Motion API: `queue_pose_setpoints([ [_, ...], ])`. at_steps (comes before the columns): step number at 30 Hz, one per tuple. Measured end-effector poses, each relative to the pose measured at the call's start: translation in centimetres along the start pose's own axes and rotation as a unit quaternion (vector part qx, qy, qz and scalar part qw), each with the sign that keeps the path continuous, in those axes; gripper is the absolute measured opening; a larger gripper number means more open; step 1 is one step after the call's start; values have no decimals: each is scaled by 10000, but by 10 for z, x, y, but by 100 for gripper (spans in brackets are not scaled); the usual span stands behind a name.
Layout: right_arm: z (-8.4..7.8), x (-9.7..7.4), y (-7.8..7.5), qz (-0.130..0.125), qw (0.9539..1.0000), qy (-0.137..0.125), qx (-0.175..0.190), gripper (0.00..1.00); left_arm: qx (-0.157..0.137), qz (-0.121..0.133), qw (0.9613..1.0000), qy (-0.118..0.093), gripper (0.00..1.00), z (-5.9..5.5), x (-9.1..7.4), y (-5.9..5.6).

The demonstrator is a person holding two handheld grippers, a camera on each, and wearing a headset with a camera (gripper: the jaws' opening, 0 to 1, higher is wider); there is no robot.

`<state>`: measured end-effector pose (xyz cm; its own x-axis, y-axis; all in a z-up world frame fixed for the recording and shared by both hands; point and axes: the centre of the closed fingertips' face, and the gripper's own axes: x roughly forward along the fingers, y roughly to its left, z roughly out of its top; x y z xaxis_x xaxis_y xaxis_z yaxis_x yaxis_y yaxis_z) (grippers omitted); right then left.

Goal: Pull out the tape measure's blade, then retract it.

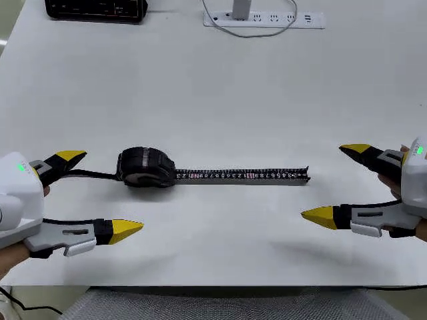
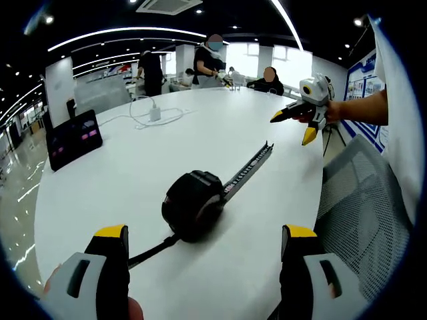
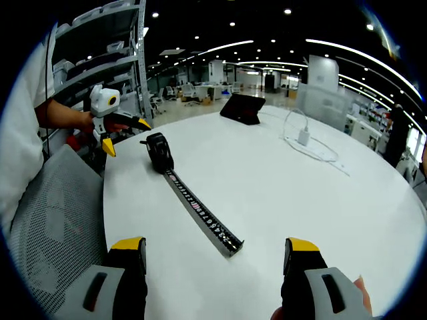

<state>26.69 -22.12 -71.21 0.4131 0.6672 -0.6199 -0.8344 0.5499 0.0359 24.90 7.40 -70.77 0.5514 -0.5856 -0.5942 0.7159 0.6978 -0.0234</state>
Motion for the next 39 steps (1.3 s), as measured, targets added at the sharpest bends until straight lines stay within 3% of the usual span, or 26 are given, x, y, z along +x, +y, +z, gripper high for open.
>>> queue_pose_setpoints([
  [19, -6, -4, 11, -236, 9994, -236, 107, 86, -443, 173, 9988, -122, 96, -15, -9, -12],
  [27, -21, -7, 19, -214, 9994, -140, 223, 86, -577, 207, 9981, -114, 97, -22, -10, -19],
  [39, -31, -6, 24, -230, 9991, -95, 350, 87, -573, 226, 9981, -48, 98, -29, -12, -21],
])
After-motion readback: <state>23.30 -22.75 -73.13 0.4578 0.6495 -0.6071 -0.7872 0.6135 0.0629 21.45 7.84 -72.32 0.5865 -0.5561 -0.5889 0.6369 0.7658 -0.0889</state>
